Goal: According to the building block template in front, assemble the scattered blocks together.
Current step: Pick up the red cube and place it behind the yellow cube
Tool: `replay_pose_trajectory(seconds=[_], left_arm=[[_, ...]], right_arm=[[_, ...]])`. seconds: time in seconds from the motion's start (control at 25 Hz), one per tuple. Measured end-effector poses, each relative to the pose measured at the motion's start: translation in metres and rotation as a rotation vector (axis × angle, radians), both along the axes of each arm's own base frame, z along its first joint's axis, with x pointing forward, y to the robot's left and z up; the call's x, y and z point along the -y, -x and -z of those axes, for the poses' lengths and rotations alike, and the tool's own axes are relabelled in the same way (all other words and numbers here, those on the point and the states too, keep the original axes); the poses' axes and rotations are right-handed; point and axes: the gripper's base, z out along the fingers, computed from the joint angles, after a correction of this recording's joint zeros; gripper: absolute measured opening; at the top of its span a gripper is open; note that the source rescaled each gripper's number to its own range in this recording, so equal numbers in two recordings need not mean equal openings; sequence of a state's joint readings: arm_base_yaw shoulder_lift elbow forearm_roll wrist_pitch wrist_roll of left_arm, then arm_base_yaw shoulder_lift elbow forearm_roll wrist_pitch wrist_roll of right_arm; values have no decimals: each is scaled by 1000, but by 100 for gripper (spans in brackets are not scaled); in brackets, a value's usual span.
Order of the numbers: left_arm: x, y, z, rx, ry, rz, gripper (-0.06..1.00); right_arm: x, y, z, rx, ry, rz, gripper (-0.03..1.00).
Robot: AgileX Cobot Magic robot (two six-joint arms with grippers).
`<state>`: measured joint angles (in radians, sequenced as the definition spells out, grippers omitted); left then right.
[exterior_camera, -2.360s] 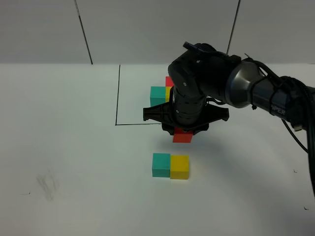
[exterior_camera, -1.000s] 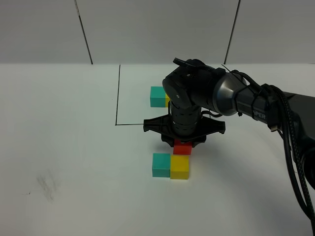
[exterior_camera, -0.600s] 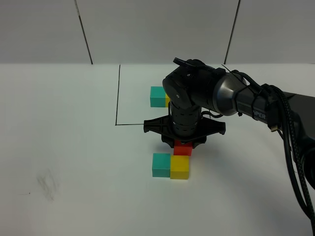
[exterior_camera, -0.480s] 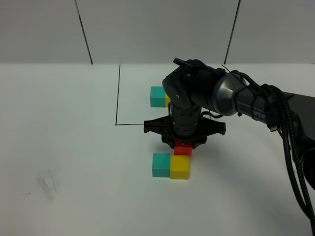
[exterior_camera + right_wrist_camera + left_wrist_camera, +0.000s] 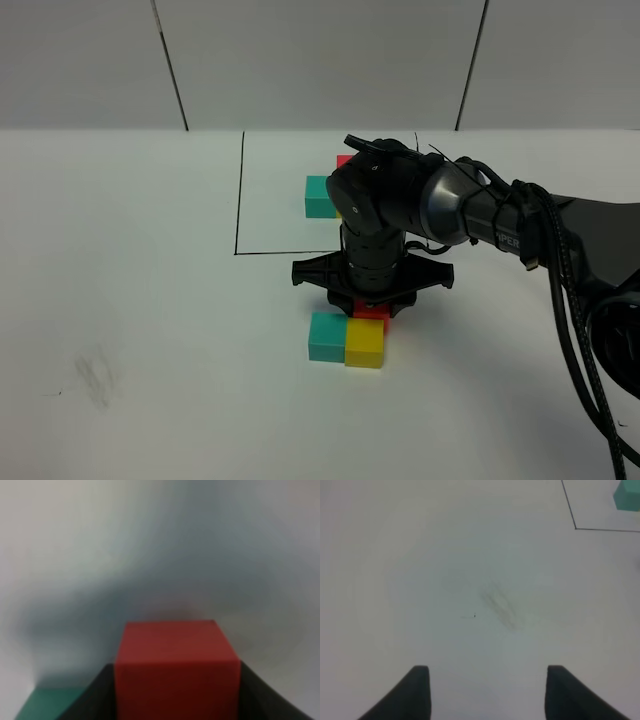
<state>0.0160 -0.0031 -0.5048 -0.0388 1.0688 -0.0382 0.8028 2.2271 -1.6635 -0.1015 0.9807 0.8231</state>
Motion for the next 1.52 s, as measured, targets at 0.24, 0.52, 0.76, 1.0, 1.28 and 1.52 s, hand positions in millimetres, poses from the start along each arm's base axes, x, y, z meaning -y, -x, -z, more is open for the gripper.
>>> replay_pose_trajectory(seconds=[0.24,0.52,0.76,1.0,1.28,1.52], left_arm=[[0,0,0,0,0,0,16],[0,0,0,0,0,0,16],[0,0,0,0,0,0,16],[0,0,0,0,0,0,16],[0,0,0,0,0,0,16],[0,0,0,0,0,0,16]], right_arm=[[-2,1,6,-18,-12,11,0],[-3,1,8,-23,-17,15,0],[-4,0,8,-10,-28,-11,0],[-6,-1,8,2,-43,-38,0],[-6,-2,8,3,-42,-39,0],[-6,-1,8,2,-41,-38,0]])
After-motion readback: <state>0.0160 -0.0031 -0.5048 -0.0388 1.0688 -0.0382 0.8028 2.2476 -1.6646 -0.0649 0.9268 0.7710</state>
